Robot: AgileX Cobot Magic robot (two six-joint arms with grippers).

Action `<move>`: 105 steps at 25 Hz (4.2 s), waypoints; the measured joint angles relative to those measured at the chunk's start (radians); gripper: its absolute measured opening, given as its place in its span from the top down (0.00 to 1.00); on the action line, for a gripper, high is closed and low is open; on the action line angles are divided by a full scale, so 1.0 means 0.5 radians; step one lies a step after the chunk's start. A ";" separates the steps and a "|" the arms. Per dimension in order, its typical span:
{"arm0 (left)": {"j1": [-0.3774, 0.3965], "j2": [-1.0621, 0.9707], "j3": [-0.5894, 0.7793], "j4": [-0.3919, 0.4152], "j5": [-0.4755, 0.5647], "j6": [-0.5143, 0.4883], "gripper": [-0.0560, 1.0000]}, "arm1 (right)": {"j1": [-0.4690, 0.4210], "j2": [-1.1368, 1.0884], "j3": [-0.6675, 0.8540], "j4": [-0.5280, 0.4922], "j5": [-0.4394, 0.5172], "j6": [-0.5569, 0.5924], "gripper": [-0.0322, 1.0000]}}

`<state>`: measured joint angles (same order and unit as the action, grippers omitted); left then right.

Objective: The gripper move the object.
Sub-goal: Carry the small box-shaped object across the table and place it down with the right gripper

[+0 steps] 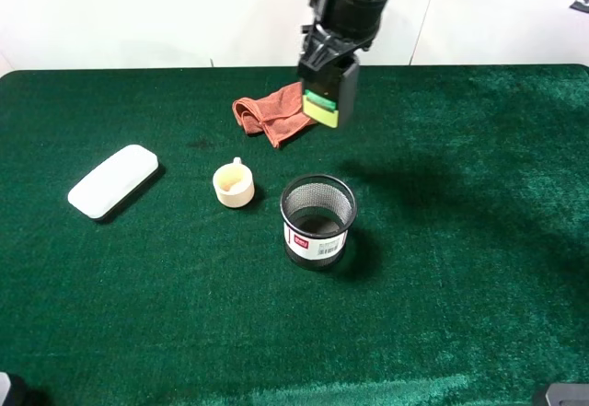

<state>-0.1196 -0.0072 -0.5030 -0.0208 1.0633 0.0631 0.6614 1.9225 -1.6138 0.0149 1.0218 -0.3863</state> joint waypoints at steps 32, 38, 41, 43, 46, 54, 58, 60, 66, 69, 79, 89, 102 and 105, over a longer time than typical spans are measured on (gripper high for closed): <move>0.000 0.000 0.000 0.000 0.000 0.000 0.01 | 0.766 0.289 -0.026 0.112 -0.133 -0.009 0.68; 0.000 0.000 0.000 0.000 0.000 0.000 0.01 | 0.791 0.403 -0.026 0.130 -0.181 -0.009 0.68; 0.000 0.000 0.000 0.000 0.000 0.000 0.01 | 0.808 0.429 -0.026 0.130 -0.183 -0.009 0.68; 0.000 0.000 0.000 0.000 0.000 0.000 0.01 | 0.825 0.437 -0.026 0.130 -0.196 -0.009 0.68; 0.000 0.000 0.000 0.000 0.000 0.000 0.01 | 0.835 0.452 -0.026 0.130 -0.223 -0.009 0.68; 0.000 0.000 0.000 0.000 0.000 0.000 0.01 | 0.835 0.498 -0.026 0.131 -0.238 -0.005 0.68; 0.000 0.000 0.000 0.000 0.000 0.000 0.01 | 0.835 0.498 -0.026 0.131 -0.238 0.014 0.68; 0.000 0.000 0.000 0.000 0.000 0.000 0.01 | 0.835 0.498 -0.026 0.131 -0.238 0.019 0.68; 0.000 0.000 0.000 0.000 0.000 0.000 0.01 | 0.835 0.498 -0.026 0.123 -0.239 0.021 0.68; 0.000 0.000 0.000 0.000 0.000 0.000 0.01 | 0.835 0.498 -0.026 0.123 -0.239 0.023 0.68; 0.000 0.000 0.000 0.000 0.000 0.000 0.01 | 0.835 0.498 -0.026 0.123 -0.239 0.027 0.68; 0.000 0.000 0.000 0.000 0.000 0.000 0.01 | 0.835 0.493 -0.026 0.123 -0.268 0.029 0.32; 0.000 0.000 0.000 0.000 0.000 0.000 0.01 | 0.835 0.453 -0.026 0.123 -0.246 0.084 0.30; 0.000 0.000 0.000 0.000 0.000 0.000 0.01 | 0.835 0.425 -0.026 0.116 -0.216 0.109 0.30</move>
<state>-0.1196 -0.0072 -0.5030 -0.0208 1.0633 0.0631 1.0790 2.1349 -1.6269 0.0731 0.9140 -0.3319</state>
